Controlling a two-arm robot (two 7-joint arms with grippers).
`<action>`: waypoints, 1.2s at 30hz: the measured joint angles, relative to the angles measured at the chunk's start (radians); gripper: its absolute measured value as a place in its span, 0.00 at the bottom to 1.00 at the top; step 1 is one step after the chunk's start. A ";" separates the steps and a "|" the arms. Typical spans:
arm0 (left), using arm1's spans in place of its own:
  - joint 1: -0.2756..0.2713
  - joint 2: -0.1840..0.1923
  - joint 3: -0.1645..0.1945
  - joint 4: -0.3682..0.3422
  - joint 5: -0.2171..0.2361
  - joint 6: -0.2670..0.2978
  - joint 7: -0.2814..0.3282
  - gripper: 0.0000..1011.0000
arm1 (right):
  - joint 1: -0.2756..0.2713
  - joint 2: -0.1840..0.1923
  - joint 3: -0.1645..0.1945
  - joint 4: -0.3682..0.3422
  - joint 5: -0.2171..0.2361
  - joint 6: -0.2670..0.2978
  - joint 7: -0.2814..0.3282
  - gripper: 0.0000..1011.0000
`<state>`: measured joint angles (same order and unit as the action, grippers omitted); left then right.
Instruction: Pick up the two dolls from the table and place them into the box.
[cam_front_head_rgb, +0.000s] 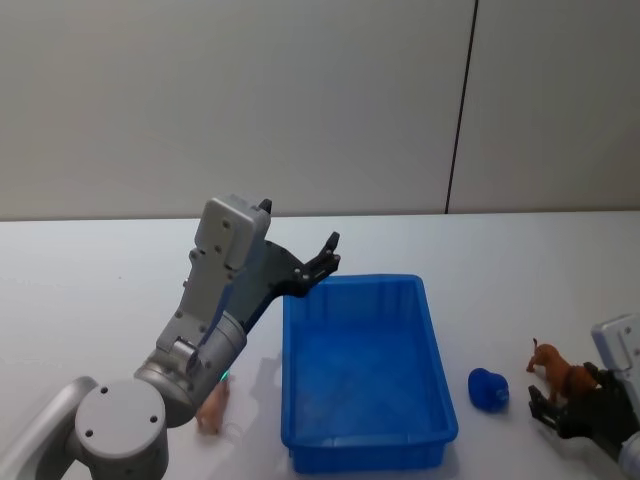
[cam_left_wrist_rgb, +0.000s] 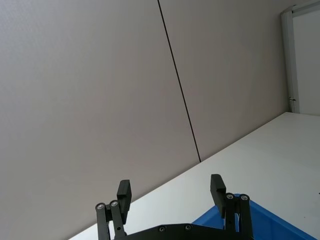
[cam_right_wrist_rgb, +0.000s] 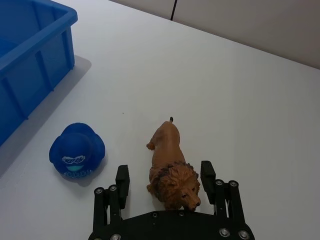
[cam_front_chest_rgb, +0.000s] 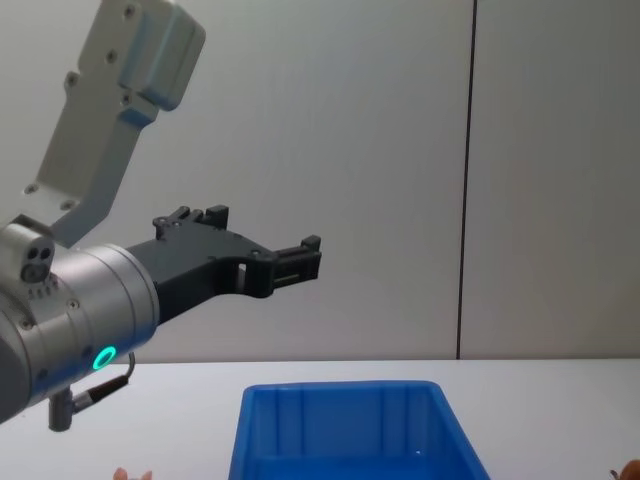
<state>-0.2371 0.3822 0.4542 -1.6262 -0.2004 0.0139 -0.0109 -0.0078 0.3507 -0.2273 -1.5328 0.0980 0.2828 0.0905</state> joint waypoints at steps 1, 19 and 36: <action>0.000 0.000 0.000 0.000 0.000 0.000 0.000 0.99 | 0.002 -0.002 -0.001 0.003 -0.002 -0.001 0.000 0.88; 0.000 0.000 0.000 0.000 0.000 0.000 0.000 0.99 | 0.016 -0.012 -0.005 0.022 -0.014 -0.004 0.002 0.44; 0.000 0.000 0.000 0.000 0.000 0.000 0.000 0.99 | 0.012 -0.011 0.003 -0.016 -0.019 -0.062 -0.022 0.44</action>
<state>-0.2371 0.3821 0.4542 -1.6262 -0.2004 0.0139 -0.0109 0.0041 0.3401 -0.2239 -1.5483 0.0790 0.2208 0.0689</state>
